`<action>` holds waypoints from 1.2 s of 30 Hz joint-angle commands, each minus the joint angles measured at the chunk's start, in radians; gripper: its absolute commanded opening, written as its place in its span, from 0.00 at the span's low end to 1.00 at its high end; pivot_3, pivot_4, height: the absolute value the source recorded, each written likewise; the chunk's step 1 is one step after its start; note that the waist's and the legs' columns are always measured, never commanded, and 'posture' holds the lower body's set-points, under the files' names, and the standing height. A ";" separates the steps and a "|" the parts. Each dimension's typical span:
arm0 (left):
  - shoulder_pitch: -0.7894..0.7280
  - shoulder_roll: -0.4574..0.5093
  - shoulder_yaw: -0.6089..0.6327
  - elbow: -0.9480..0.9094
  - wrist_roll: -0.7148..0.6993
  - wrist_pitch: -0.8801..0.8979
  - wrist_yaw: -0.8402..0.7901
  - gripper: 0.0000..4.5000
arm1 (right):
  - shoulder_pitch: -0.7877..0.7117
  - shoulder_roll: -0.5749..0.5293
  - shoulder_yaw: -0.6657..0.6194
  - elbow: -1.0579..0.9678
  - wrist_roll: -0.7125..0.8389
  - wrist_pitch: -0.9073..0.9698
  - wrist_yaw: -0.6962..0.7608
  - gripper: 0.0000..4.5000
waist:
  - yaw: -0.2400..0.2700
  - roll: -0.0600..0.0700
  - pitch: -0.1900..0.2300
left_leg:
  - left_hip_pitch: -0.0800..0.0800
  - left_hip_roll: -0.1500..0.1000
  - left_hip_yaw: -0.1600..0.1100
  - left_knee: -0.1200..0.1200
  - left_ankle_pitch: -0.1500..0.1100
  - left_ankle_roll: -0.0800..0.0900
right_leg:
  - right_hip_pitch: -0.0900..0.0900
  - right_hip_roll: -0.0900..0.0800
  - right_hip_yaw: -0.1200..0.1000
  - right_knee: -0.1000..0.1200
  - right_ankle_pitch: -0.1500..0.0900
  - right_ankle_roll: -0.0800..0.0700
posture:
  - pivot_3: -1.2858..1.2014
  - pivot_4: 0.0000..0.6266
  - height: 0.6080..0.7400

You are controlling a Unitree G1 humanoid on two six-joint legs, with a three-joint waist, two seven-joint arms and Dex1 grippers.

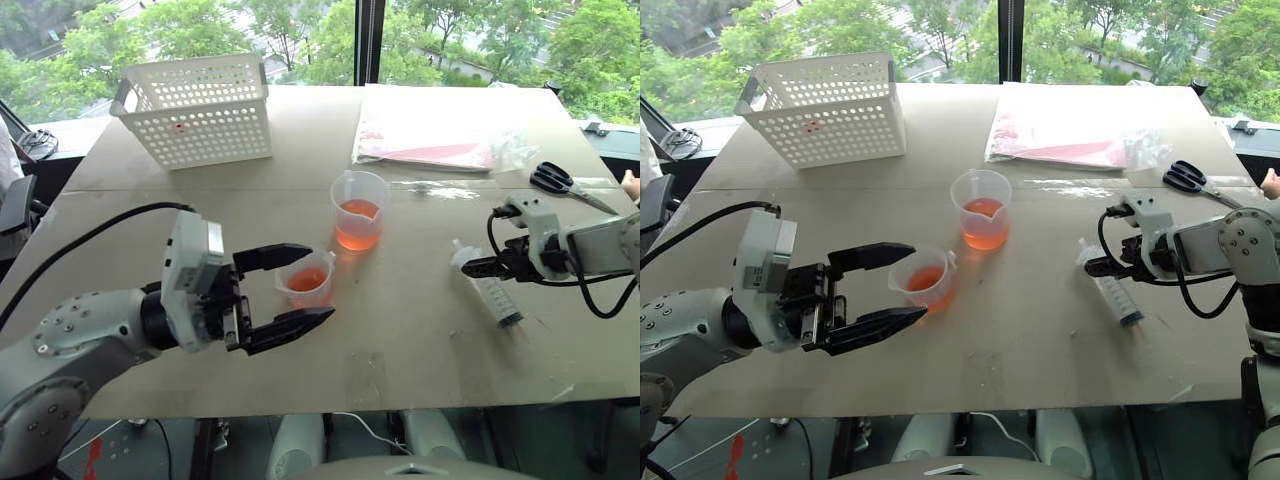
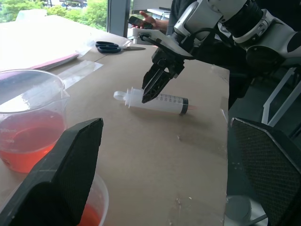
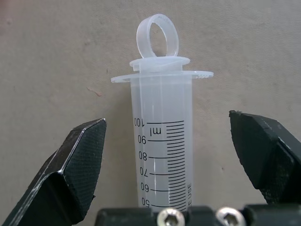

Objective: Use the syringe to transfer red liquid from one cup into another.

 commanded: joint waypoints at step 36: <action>-0.034 -0.019 0.077 -0.014 -0.115 -0.056 0.249 1.00 | -0.275 0.294 -0.255 -0.118 0.106 -0.486 0.426 0.32 | 0.007 -0.010 -0.006 | 0.000 0.004 -0.007 -0.004 -0.003 -0.002 | -0.001 0.004 -0.007 0.001 0.000 0.000 | 0.52 0.24 1.00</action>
